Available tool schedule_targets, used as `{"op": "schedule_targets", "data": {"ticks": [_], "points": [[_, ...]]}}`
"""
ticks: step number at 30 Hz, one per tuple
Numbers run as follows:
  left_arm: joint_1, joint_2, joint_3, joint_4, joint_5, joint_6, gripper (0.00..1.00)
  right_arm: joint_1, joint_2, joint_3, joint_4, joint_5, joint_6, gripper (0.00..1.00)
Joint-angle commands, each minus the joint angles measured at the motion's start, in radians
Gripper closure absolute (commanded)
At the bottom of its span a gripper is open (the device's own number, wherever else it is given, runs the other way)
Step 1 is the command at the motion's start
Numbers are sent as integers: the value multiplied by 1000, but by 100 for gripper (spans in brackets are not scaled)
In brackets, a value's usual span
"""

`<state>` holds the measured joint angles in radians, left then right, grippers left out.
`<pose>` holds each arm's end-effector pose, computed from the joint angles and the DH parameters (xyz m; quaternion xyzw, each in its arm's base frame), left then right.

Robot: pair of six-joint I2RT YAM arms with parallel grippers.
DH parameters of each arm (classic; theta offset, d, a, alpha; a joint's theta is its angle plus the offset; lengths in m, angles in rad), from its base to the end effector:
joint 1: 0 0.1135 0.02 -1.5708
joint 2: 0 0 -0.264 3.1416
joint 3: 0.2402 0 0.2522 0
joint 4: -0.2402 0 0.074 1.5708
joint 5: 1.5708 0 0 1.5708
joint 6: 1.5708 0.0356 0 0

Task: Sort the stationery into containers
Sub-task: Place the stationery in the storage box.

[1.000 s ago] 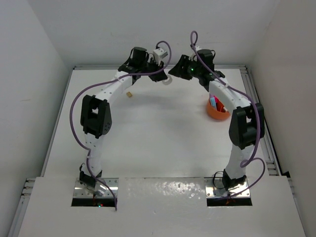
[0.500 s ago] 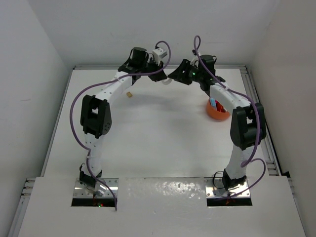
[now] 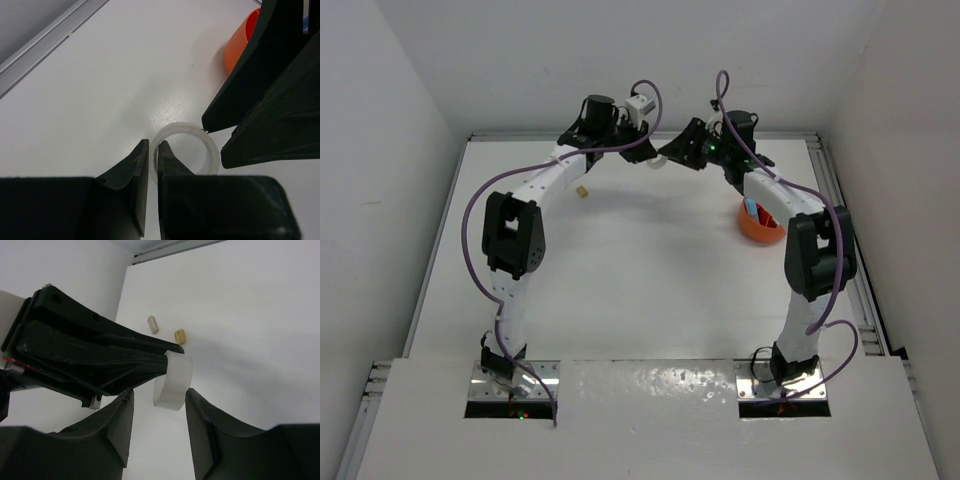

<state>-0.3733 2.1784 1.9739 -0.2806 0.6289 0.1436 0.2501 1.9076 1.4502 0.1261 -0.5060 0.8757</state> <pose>0.4707 -0.2068 0.2913 0.3626 0.7464 -0.3194 0.4577 0.4346 0.1288 0.2741 0.1042 0.7946 0.4724 0.3668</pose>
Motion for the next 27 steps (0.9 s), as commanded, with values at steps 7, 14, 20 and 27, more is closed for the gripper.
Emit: {"op": "schedule_targets", "data": {"ticks": [7,14,20,27], "points": [[5,-58,3,70,26,-35,100,6,22,52,-16,-11,-6,55],[7,-60,-3,83,40,-52,100,6,31,62,-22,-5,-15,67],[10,-63,-7,70,37,-58,100,5,27,87,-60,26,-52,100],[14,-68,-13,49,38,-45,47,-2,-18,131,-213,119,-213,100]]}}
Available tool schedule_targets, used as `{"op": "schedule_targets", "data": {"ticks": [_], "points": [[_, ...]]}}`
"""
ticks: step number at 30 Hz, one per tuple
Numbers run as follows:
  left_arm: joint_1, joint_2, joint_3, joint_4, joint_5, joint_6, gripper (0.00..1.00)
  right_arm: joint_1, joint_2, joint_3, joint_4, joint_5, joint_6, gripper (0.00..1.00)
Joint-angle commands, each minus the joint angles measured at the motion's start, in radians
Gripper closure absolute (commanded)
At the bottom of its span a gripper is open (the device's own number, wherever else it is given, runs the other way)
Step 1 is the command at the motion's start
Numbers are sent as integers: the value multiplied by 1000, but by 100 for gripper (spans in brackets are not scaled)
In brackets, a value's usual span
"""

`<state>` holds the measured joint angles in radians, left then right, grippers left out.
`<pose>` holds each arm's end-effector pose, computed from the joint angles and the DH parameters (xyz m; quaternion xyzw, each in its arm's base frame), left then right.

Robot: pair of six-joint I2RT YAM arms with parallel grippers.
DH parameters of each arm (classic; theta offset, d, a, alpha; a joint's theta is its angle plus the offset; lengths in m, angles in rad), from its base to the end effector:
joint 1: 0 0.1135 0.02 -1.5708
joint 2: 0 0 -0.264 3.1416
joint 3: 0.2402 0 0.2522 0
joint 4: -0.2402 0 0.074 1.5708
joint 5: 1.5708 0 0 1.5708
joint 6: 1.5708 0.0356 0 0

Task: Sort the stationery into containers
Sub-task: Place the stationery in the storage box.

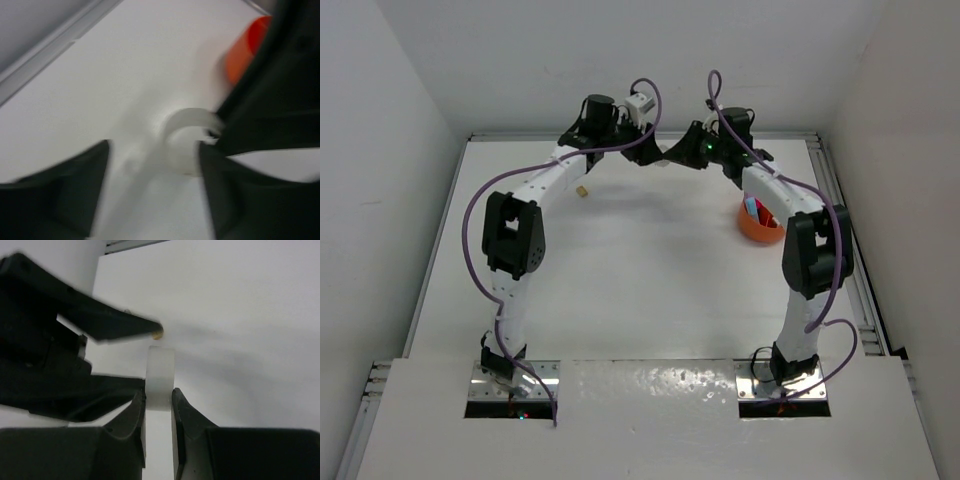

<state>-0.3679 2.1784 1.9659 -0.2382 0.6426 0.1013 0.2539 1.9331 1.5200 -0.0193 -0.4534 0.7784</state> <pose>0.4729 -0.2052 0.2926 0.3500 0.7429 -0.3322 0.4640 0.4396 0.1302 0.2726 0.0958 0.8241 0.4238 0.3633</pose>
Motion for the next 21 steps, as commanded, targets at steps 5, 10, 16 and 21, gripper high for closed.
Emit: {"op": "schedule_targets", "data": {"ticks": [5,10,16,21], "points": [[40,-75,-21,20,179,-1,0,-59,-97,39,-116,119,-246,100],[86,-88,-29,43,369,-20,0,-93,-154,48,-224,177,-399,100],[67,-115,-32,-139,113,188,0,-103,-246,86,-389,376,-637,100],[69,-124,-65,-196,-84,176,0,-140,-348,22,-447,615,-745,100]]}}
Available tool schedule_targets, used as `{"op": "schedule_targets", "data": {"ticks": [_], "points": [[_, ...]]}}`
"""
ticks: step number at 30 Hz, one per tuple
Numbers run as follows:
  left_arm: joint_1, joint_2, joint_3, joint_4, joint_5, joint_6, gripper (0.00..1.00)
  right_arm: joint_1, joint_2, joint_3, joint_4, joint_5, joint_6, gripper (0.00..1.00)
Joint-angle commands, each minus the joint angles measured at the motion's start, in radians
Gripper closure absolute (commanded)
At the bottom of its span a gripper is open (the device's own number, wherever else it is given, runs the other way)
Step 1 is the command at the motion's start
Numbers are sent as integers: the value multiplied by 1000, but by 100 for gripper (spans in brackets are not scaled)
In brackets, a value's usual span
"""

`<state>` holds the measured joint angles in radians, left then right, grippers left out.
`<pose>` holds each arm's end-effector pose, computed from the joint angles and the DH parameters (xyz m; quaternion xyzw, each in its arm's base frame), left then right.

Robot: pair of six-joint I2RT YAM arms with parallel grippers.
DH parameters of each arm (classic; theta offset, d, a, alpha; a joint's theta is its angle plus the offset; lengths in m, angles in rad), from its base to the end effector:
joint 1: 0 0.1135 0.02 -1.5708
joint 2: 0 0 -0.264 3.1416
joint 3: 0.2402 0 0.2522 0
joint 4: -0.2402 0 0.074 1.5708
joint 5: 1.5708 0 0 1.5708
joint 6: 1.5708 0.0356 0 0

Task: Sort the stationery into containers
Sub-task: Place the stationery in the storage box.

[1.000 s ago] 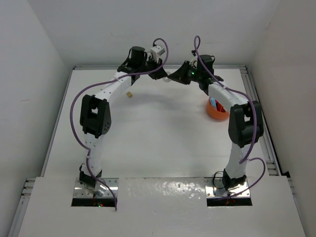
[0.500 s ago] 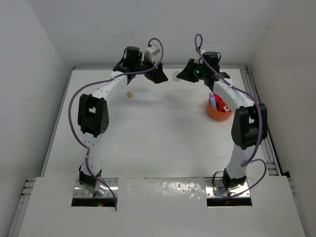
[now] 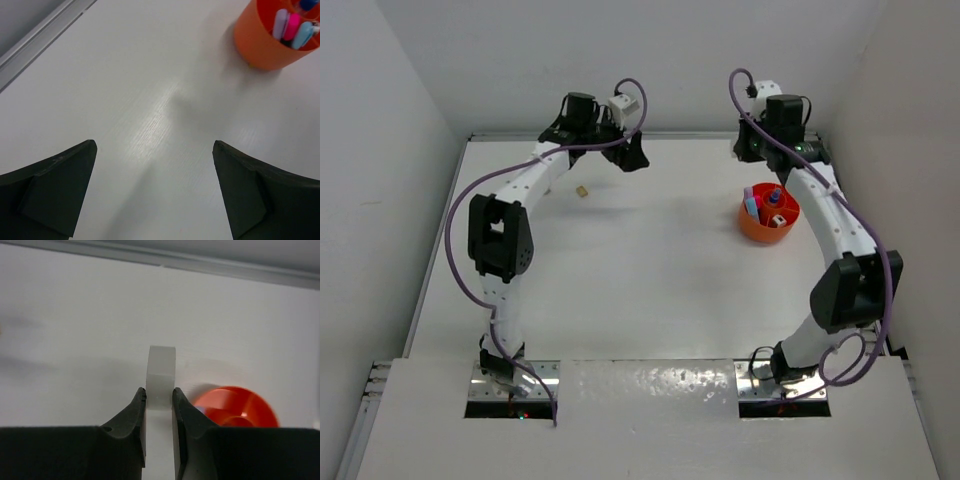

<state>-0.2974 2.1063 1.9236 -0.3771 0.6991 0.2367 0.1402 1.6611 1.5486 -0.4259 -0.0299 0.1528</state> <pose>0.4640 -0.1662 0.3013 0.3769 0.7491 -0.3133 0.4457 0.3841 0.0553 0.3524 -0.0019 0.8696 0.0849 0.4863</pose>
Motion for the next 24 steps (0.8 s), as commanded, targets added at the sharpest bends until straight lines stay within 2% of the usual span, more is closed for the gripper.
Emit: {"op": "schedule_targets", "data": {"ticks": [1,6,10,15,24], "points": [[0,-54,-28,-63,-150,38,0,-39,-107,-42,-45,212,-145,100],[-12,-49,-81,-57,-236,4,0,-134,-126,-137,-40,255,-210,100],[-9,-46,-107,-46,-242,-20,0,-223,-94,-169,-21,153,-237,100],[-9,-46,-124,-37,-257,-33,0,-243,-41,-190,9,68,-294,100],[-16,-43,-123,-48,-266,-33,0,-280,52,-188,23,99,-360,100]]}}
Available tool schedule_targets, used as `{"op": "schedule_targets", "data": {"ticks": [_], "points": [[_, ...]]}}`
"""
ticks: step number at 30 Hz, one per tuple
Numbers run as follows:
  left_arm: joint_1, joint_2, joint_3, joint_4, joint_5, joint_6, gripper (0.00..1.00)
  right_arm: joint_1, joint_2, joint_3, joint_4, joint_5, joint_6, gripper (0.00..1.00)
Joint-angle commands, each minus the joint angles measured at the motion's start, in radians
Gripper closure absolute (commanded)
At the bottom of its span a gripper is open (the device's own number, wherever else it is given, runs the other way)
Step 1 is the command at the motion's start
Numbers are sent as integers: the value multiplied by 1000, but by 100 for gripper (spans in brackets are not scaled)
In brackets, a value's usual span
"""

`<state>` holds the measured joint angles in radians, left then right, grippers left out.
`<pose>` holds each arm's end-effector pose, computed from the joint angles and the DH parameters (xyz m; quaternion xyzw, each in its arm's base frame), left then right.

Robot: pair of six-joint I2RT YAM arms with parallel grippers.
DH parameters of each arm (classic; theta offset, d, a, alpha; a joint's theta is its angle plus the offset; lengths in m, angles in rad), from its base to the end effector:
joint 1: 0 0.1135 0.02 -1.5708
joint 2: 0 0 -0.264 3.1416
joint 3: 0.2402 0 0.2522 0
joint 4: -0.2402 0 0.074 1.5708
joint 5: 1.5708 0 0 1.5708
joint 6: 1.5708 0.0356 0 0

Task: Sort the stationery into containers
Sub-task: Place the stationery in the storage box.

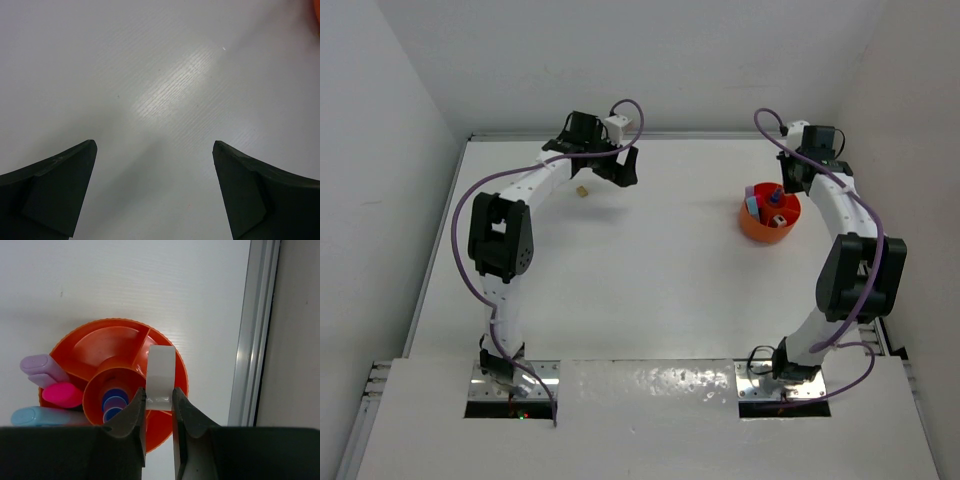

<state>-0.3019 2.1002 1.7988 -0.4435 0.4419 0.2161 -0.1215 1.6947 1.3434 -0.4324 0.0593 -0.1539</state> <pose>0.4567 -0.1582 0.2540 0.3139 0.8413 -0.2173 0.3826 0.3778 -0.0483 0.2702 -0.0036 0.9232 -0.0797 0.3759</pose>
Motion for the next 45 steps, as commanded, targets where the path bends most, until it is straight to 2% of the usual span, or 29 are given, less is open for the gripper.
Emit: {"op": "schedule_targets", "data": {"ticks": [1,10,15,20,27,33,40,45], "points": [[-11,-37,2,19,-9,-12,0,-20,26,16,24,13,-70,100],[-23,-34,7,20,-14,-12,0,-27,53,-18,23,4,-52,100],[-25,-29,7,17,-15,-12,0,-32,-1,-46,69,-35,2,100],[-28,-29,7,20,-12,-11,0,-33,-62,-59,119,-3,69,100],[-26,-29,2,19,-12,-6,0,-33,-76,-84,130,109,2,100],[-25,-28,1,23,-9,-9,0,-40,-76,-124,126,96,-16,100],[-25,-31,1,19,-12,-11,0,-41,-111,-180,139,68,99,100],[-25,-31,1,19,-11,-9,0,-41,-170,-234,162,88,240,100]]}}
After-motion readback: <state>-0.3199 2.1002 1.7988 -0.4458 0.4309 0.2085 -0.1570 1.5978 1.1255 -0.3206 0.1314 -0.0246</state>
